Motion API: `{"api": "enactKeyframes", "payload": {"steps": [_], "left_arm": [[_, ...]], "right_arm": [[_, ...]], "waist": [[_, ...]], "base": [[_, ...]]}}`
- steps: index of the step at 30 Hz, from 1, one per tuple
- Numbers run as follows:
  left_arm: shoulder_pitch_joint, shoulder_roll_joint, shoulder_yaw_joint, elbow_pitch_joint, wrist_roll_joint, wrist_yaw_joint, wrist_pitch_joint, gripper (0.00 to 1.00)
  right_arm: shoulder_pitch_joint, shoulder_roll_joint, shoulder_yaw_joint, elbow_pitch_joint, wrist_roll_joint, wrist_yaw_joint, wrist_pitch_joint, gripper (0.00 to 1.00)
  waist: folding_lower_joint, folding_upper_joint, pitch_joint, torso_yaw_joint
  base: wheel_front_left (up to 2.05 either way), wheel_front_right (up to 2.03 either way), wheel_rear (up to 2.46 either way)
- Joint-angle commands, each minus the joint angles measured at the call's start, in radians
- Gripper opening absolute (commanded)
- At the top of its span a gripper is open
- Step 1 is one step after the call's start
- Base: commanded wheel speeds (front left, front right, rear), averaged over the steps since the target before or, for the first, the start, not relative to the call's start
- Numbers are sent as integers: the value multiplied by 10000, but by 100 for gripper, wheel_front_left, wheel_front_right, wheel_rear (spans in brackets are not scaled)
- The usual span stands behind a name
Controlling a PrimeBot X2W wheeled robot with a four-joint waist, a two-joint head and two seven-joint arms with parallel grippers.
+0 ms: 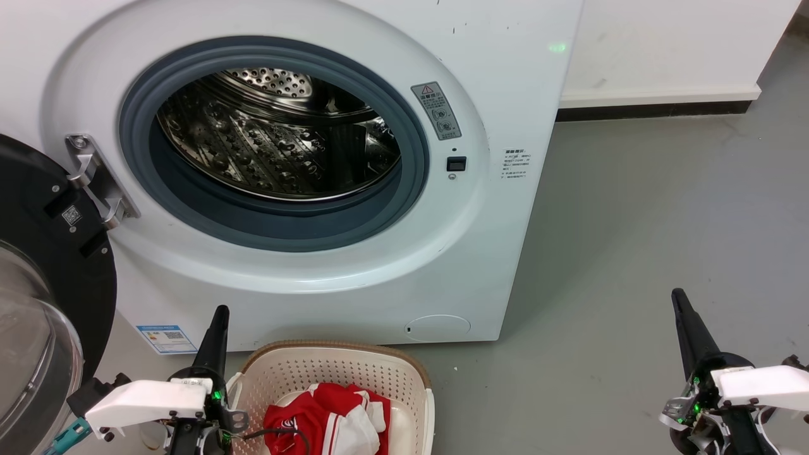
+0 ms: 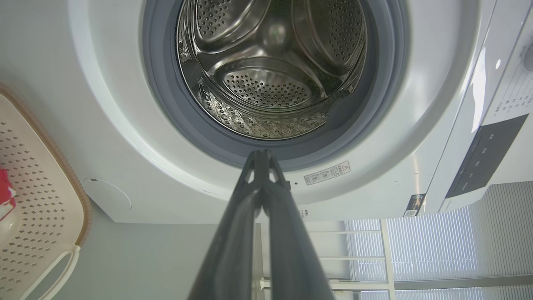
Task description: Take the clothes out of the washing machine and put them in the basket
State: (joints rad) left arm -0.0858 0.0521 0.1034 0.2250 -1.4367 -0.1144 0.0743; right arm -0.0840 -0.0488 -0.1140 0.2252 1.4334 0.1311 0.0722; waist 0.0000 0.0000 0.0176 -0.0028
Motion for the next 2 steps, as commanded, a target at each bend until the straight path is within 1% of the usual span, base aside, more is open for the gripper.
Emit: {"api": "enactKeyframes", "payload": {"steps": [1, 2], "left_arm": [[-148, -10, 44, 16, -256, -62, 78, 0], [-156, -11, 48, 28, -341, -72, 97, 0]], "right_arm": [[-229, -22, 7, 11, 274, -4, 92, 0], [-238, -22, 8, 24, 357, -5, 95, 0]], "waist": [[0, 0, -12, 2], [0, 0, -19, 4]], "base": [[0, 0, 0], [0, 0, 0]]}}
